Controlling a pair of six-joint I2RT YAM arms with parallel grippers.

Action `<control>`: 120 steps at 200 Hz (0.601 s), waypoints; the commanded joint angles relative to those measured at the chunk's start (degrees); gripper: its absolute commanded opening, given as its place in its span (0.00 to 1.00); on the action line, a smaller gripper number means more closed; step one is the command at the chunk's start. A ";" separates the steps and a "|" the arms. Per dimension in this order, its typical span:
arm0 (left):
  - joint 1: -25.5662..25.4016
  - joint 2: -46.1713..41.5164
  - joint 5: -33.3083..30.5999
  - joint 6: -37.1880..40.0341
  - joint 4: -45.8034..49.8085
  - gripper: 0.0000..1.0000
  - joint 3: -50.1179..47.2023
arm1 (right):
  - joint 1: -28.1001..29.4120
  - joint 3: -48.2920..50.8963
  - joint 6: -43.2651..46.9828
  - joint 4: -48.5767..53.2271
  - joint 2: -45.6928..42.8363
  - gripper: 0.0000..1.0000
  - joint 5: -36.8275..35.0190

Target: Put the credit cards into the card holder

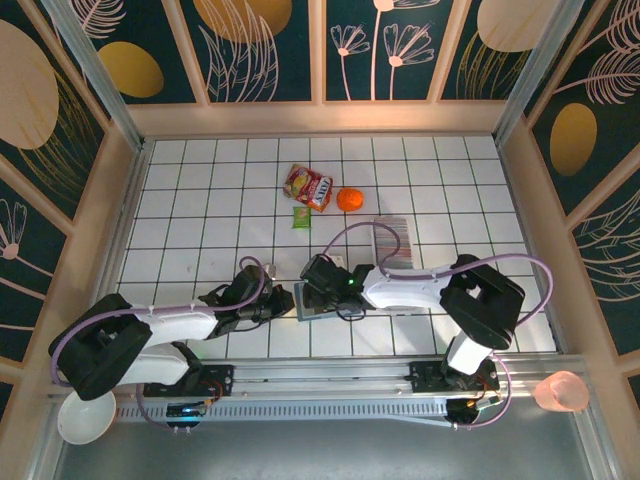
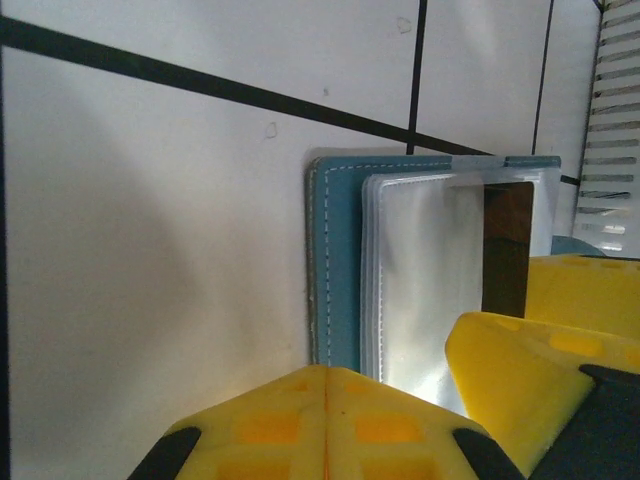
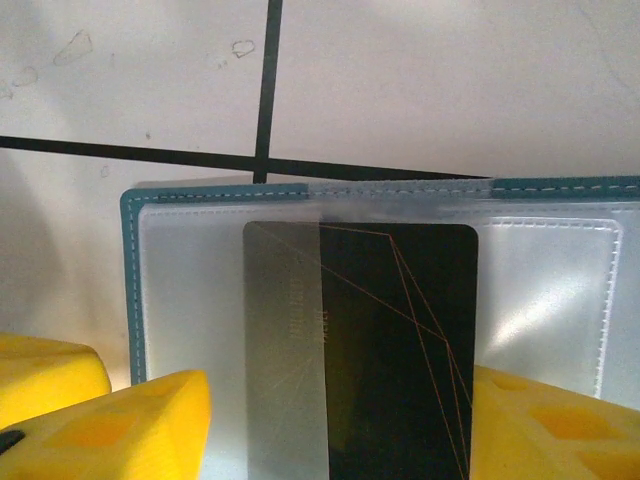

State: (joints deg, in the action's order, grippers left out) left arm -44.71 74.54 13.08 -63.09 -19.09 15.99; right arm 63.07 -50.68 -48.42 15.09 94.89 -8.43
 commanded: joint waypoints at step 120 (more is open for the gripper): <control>-0.36 2.49 0.91 0.25 -2.18 0.04 1.15 | 0.70 -2.48 1.15 4.33 1.96 0.39 -2.19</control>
State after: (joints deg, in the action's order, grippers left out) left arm -44.71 76.18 13.10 -63.09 -19.97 15.99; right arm 63.13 -51.53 -47.97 18.61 95.35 -10.46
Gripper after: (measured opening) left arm 0.050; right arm 0.415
